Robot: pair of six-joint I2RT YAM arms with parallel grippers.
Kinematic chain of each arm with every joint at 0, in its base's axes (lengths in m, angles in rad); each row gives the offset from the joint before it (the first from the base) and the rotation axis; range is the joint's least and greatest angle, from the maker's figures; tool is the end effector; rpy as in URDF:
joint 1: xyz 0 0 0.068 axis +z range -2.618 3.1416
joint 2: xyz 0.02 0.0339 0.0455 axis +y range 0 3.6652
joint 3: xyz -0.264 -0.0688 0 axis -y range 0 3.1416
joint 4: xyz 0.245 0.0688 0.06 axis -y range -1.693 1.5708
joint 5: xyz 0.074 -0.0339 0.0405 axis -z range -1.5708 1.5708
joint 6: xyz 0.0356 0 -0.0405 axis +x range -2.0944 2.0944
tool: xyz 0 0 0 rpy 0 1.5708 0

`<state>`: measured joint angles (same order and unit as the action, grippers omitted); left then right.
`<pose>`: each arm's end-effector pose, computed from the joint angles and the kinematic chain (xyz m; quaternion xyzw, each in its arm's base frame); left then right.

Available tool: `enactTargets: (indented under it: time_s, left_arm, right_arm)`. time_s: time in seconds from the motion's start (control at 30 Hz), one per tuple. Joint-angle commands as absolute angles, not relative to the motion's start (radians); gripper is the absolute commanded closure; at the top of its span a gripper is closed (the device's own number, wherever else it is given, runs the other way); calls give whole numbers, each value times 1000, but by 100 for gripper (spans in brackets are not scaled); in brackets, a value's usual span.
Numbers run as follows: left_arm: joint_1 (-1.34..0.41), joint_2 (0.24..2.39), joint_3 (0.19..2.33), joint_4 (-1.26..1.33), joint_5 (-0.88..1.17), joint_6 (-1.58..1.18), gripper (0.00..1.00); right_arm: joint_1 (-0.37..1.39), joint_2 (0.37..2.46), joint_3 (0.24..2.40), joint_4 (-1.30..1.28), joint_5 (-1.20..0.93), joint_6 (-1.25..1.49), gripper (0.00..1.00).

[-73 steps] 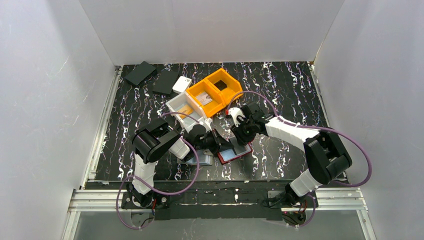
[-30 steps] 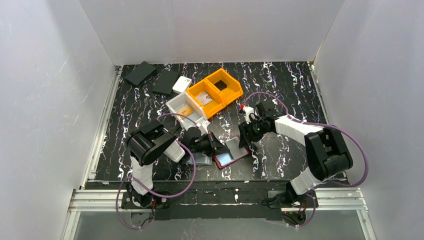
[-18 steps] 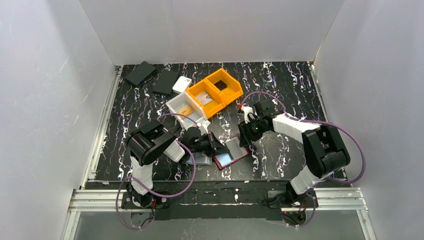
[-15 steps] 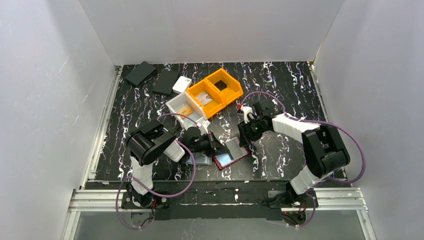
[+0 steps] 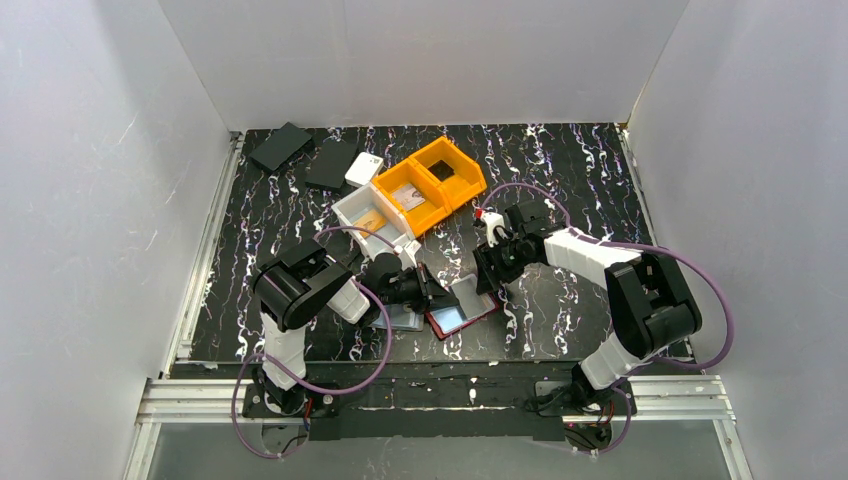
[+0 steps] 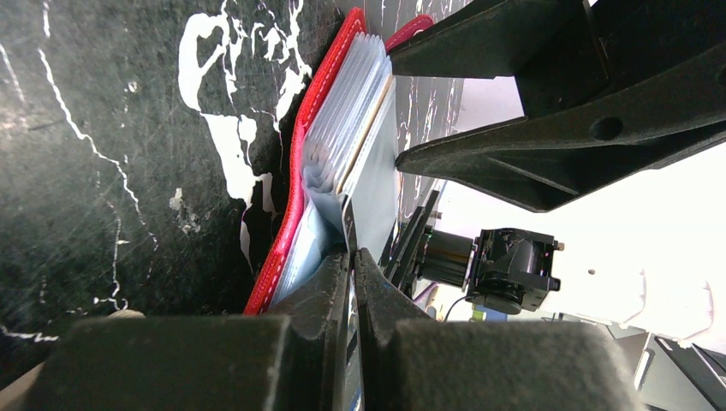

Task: Take the credit cards out of the card holder
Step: Remove the credit card from the card holder.

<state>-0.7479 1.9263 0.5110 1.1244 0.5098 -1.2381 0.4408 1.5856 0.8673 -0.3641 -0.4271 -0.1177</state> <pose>0.2153 -0.2234 0.0981 -0.0423 0.7895 -0.5945 0.1462 0.2630 0.1404 0.1674 -0.3106 0.8974 0.2410 0.2001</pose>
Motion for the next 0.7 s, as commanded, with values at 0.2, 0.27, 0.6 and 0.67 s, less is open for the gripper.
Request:
enactTargets:
  time_s: [0.2, 0.27, 0.6, 0.67]
  left_arm:
    - [-745, 1930, 522, 1093, 542, -1224, 100]
    - [-745, 1928, 516, 1093, 541, -1224, 100]
    - [-736, 1908, 479, 1093, 542, -1224, 100]
    - [-731, 1905, 472, 1094, 543, -1226, 100]
  right_arm:
    - [474, 1628, 878, -365, -289, -147, 39]
    - [477, 1638, 884, -369, -258, -147, 39]
    - [486, 1699, 912, -392, -189, -157, 41]
    - [486, 1702, 914, -394, -189, -158, 41]
